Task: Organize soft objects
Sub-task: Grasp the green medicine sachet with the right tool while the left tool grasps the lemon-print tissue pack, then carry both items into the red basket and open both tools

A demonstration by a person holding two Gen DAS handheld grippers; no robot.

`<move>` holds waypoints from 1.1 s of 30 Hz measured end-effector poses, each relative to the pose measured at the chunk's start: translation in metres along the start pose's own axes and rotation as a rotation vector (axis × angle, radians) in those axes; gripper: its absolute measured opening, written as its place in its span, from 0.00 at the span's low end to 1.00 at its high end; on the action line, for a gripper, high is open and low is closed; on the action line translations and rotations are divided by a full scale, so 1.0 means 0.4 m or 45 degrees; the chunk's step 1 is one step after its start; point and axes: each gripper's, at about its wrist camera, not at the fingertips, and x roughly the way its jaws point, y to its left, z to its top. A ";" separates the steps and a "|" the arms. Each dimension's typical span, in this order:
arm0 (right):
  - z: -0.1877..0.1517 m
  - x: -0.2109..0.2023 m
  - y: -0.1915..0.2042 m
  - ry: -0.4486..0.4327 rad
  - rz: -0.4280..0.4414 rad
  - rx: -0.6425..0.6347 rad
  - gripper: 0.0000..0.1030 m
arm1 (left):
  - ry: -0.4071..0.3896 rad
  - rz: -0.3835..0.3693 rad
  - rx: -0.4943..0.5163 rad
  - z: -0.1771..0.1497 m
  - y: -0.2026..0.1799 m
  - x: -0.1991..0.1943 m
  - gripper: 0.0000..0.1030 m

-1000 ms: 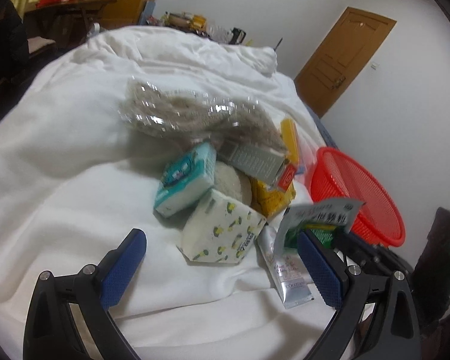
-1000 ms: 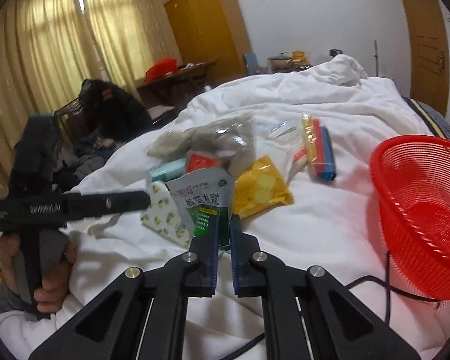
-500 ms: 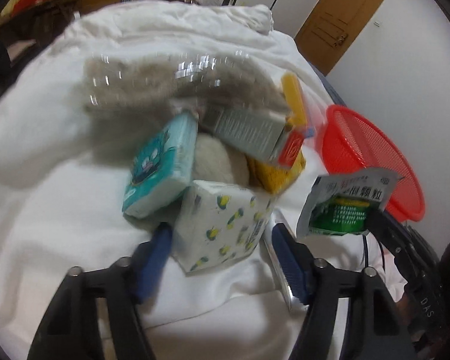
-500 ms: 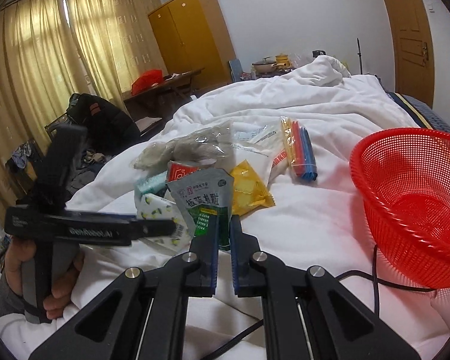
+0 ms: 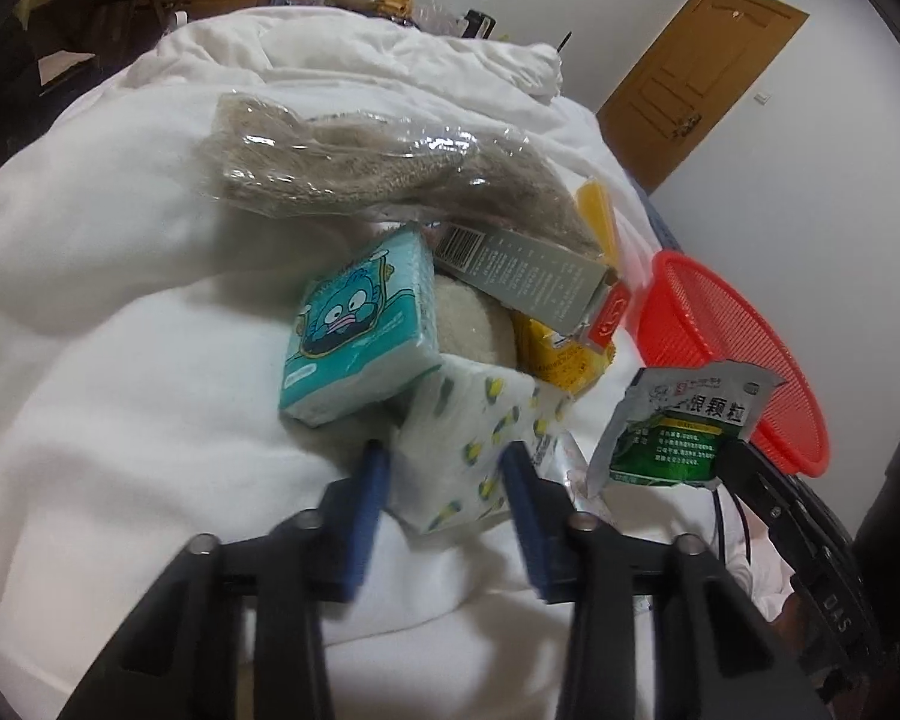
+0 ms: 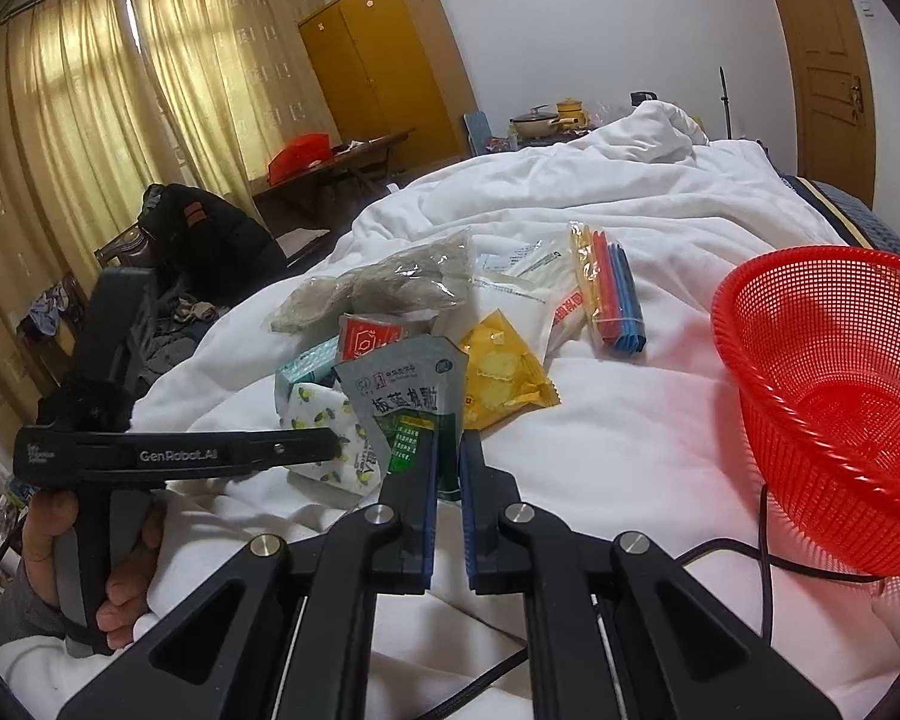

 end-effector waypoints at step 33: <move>0.130 -0.296 -0.417 -0.257 -0.290 0.195 0.07 | -0.154 -0.338 0.316 0.085 -0.351 -0.152 0.21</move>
